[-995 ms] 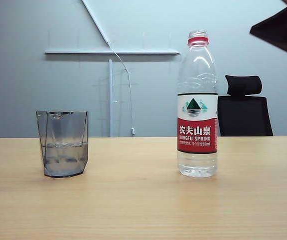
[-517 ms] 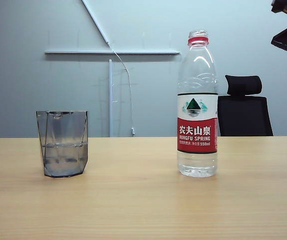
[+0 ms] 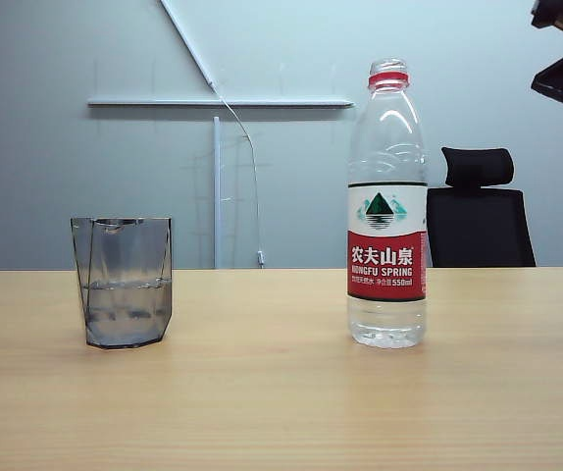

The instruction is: Pick up the mineral water bottle on the table and pour water into the mug until it's half full.

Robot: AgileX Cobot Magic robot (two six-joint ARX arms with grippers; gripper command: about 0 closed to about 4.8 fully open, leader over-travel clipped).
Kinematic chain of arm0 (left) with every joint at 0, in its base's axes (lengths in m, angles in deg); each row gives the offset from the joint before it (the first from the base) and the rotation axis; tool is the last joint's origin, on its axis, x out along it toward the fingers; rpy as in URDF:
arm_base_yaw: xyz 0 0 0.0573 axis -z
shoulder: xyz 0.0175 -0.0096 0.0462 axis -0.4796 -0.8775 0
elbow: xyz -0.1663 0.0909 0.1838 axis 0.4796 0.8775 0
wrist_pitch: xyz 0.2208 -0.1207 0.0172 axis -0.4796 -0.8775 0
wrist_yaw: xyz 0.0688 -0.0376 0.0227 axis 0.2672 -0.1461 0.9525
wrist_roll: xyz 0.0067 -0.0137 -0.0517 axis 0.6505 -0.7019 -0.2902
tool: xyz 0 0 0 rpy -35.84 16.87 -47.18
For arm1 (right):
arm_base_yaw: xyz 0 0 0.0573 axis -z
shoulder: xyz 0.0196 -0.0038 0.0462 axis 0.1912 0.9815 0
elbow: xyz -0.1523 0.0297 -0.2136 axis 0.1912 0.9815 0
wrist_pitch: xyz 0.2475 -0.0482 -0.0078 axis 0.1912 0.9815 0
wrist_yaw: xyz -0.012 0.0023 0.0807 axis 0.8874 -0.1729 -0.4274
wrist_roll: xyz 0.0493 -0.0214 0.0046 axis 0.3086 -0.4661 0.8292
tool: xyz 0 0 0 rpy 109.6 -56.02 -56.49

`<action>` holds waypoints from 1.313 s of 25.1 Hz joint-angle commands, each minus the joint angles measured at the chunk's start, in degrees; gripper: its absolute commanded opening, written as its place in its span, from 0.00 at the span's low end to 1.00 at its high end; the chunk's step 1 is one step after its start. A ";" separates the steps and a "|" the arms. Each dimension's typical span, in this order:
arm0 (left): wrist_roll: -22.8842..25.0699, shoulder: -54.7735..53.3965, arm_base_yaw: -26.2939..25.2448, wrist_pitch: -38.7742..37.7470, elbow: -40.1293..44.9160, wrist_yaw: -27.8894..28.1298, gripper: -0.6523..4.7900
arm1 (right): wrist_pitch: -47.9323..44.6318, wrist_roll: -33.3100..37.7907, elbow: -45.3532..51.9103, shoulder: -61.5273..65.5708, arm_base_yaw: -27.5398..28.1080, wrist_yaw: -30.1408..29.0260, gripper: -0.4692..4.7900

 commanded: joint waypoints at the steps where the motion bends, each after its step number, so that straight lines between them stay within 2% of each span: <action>1: -0.17 -0.09 0.00 0.59 -0.13 -0.09 0.12 | 1.90 -0.15 0.07 -0.17 -0.04 0.24 0.07; 3: -0.17 -0.09 0.02 0.59 -0.13 -0.09 0.12 | 3.41 -1.20 0.07 -0.20 -0.07 0.28 0.07; 5: -0.17 -0.09 0.02 0.61 -0.13 -0.11 0.12 | 9.46 -4.46 0.11 -2.93 0.13 0.44 0.07; 6: -0.17 -0.09 0.02 0.55 -0.13 -0.07 0.12 | 15.26 -4.76 0.11 -5.77 0.15 0.46 0.07; 8: -0.17 -0.09 0.02 0.59 -0.13 -0.09 0.12 | 25.77 -11.63 0.11 -12.04 1.55 0.98 0.07; 12: -0.17 -0.09 0.02 0.59 -0.13 -0.09 0.12 | 37.90 -13.33 0.11 -20.57 4.83 1.36 0.07; 14: -0.17 -0.09 0.02 0.59 -0.13 -0.11 0.12 | 48.13 -13.31 0.13 -28.50 9.16 1.18 0.07; 19: -0.17 -0.09 0.02 0.59 -0.13 -0.09 0.12 | 59.41 -13.33 0.15 -39.32 16.39 -2.01 0.07; 20: -0.17 -0.09 0.02 0.57 -0.13 -0.11 0.12 | 62.69 -13.33 0.17 -43.28 19.52 -4.52 0.07; 22: -0.17 -0.09 0.02 0.59 -0.13 -0.11 0.12 | 65.16 -13.33 0.17 -47.54 23.85 -9.46 0.07; 25: -0.17 -0.09 0.02 0.59 -0.13 -0.11 0.12 | 65.59 -13.31 0.17 -50.47 27.23 -13.38 0.07; 33: -0.17 -0.09 0.02 0.59 -0.13 -0.11 0.12 | 67.41 -13.25 0.17 -56.85 28.22 -13.94 0.07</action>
